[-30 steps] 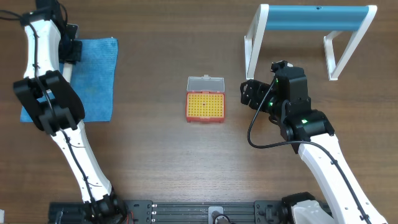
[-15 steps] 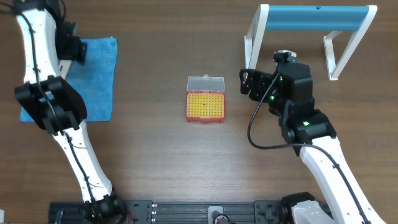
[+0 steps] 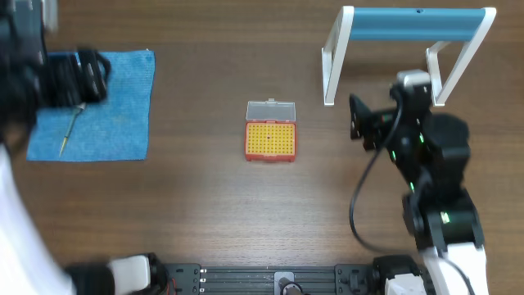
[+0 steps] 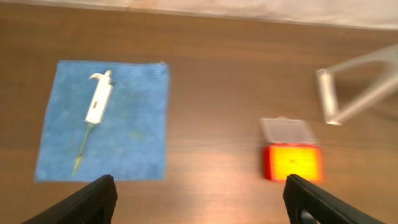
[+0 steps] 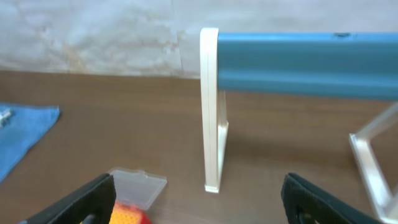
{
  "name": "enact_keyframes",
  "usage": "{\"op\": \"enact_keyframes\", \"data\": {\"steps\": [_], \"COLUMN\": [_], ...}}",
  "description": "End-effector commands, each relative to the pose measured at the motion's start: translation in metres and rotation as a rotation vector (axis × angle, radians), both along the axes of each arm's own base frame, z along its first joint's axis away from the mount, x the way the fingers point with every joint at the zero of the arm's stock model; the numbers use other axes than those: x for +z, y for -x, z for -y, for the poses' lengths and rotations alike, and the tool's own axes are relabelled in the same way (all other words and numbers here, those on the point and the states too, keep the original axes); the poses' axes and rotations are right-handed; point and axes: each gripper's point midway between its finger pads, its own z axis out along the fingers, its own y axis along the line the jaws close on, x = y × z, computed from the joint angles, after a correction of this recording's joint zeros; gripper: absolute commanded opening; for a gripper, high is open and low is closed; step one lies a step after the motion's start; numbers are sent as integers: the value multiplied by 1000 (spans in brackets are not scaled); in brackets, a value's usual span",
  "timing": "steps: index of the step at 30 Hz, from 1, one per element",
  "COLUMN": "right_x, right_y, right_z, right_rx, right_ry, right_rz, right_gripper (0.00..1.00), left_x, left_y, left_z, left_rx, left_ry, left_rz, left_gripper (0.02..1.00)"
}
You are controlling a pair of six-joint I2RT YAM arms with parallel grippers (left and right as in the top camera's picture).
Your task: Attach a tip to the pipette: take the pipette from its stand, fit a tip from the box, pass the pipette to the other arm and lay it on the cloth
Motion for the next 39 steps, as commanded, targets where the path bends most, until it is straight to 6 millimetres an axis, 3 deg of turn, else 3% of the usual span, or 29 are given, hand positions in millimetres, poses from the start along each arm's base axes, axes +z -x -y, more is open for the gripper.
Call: {"op": "enact_keyframes", "data": {"steps": [1,4,7,13,15,19,21,24,25,27,29,30,32,35,36,39], "right_x": [-10,-13,-22,-41,-60,-115,-131,-131,-131,-131,-131,-131,-131,-131,-131,-131], "right_y": [55,85,105,114,119,142,151,151,151,151,151,151,151,151,151,151], "right_z": [9,21,23,35,35,37,38,38,38,38,38,38,38,38,38,38], "right_rx": [38,-17,-25,-105,-98,-77,-70,-70,-70,-70,-70,-70,-70,-70,-70,-70], "right_ry": [170,191,179,154,164,195,204,204,204,204,204,204,204,204,204,204], "right_rz": [22,87,166,182,102,-138,-214,-213,-213,-213,-213,-213,-213,-213,-213,-213], "right_gripper": [864,866,864,866,866,866,866,866,866,866,866,866,866,864,864,864], "left_x": [-43,-80,-108,-147,-160,-164,-164,-165,-165,-154,-135,-118,-115,-130,-134,-180], "left_y": [106,154,174,168,168,168,168,169,169,158,133,108,92,61,58,42], "left_z": [43,46,47,46,46,46,46,46,36,31,25,22,22,20,20,16], "left_rx": [29,77,126,139,144,147,146,145,154,161,155,115,87,71,69,87], "left_ry": [160,205,250,258,257,256,256,255,187,172,152,105,74,72,71,66], "left_rz": [-83,-80,-59,-104,-146,-161,-161,-162,-131,-6,219,456,618,951,997,1005], "left_gripper": [864,864,866,864,864,864,866,864,864,866,864,864,864,866,864,864]}}
